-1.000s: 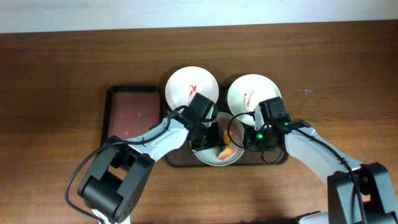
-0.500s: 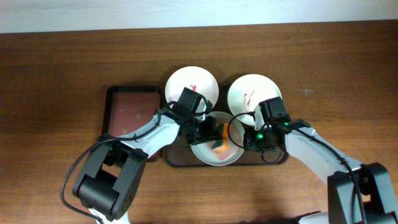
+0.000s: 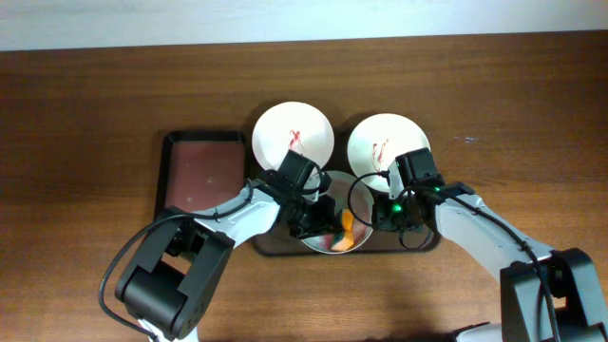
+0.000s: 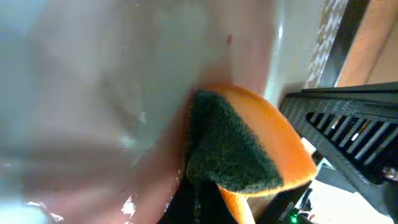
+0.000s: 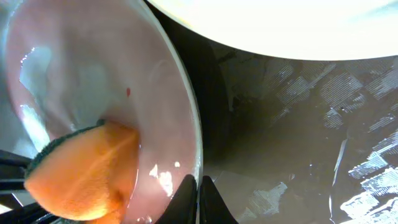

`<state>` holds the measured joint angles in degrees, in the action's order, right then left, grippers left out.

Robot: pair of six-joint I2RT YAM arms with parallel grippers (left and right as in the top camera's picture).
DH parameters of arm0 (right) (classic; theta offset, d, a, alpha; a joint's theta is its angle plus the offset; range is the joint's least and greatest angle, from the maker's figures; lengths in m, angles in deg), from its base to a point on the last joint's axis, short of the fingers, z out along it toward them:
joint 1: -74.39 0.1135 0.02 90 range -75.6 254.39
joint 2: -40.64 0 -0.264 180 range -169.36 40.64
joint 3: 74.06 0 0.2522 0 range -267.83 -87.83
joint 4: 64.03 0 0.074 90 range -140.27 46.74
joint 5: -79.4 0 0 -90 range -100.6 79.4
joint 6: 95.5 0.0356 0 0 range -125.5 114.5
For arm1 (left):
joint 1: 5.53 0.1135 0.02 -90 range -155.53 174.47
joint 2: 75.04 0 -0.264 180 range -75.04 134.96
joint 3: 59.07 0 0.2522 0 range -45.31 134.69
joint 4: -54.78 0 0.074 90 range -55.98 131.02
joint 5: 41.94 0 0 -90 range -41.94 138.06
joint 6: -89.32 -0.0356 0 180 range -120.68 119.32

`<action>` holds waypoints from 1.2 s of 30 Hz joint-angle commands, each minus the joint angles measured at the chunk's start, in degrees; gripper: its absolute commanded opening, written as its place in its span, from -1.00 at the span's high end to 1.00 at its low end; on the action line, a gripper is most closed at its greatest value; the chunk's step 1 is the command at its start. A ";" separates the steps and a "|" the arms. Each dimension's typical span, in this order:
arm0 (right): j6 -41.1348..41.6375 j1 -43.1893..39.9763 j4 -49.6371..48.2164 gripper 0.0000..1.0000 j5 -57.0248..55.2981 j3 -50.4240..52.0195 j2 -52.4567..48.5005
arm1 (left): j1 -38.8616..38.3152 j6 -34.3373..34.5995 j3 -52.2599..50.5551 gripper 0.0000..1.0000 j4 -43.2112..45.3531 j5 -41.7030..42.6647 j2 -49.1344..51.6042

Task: Clean dirty plates on tray and stack at the side
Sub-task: 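Scrub the front plate with the sponge while right gripper holds its rim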

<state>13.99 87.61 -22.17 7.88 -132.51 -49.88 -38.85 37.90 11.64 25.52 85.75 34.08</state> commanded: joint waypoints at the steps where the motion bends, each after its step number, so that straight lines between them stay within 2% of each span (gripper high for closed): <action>1: -0.44 0.33 0.22 0.92 0.33 -0.59 -0.22 | 1.36 -4.61 -1.03 1.00 0.55 -9.20 -0.55; 3: -0.44 0.33 0.22 0.92 0.31 -0.59 -0.22 | 3.96 -8.55 0.13 1.00 0.50 -10.16 -1.99; 6: -0.44 0.33 0.22 0.92 0.31 -0.59 -0.22 | 6.54 -8.74 0.48 1.00 0.50 -13.35 -6.82; 8: -0.44 0.33 0.22 0.92 0.33 -0.59 -0.22 | 5.62 -8.59 0.48 1.00 -0.20 -10.58 -7.26; 10: -0.44 0.33 0.22 0.92 0.31 -0.59 -0.24 | 3.19 -4.72 0.48 1.00 -0.72 -7.26 -7.23; 12: -0.44 0.33 0.22 0.92 0.33 -0.59 -0.24 | -0.13 2.29 0.46 1.00 0.02 -7.52 -6.49; 14: -0.44 0.33 0.42 0.92 0.33 -0.59 -0.22 | -1.20 4.79 0.46 1.00 2.16 -6.80 -4.00; 17: -0.46 0.33 0.63 0.92 0.33 -0.59 -0.22 | -1.57 4.90 0.46 1.00 9.09 3.58 -0.15; 23: -0.46 0.33 0.61 0.92 0.31 -0.59 -0.24 | -2.23 4.90 0.46 1.00 9.01 3.96 0.92; 26: -0.46 0.33 0.61 0.92 0.31 -0.59 -0.22 | -3.34 4.83 0.37 1.00 8.24 1.36 3.63; 29: -0.46 0.33 0.66 0.92 0.31 -0.59 -0.24 | -1.75 4.00 0.70 1.00 6.97 -6.58 3.98; 33: -0.66 0.33 1.05 0.92 0.31 -0.59 -0.22 | 5.40 -1.42 1.09 1.00 6.71 -10.40 3.43; 36: -0.66 0.33 1.05 0.92 0.31 -0.59 -0.24 | 8.00 -6.82 1.09 1.00 3.02 -10.93 0.85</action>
<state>13.97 87.61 -21.88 7.85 -132.58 -49.88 -32.88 37.03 12.82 31.79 81.82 36.18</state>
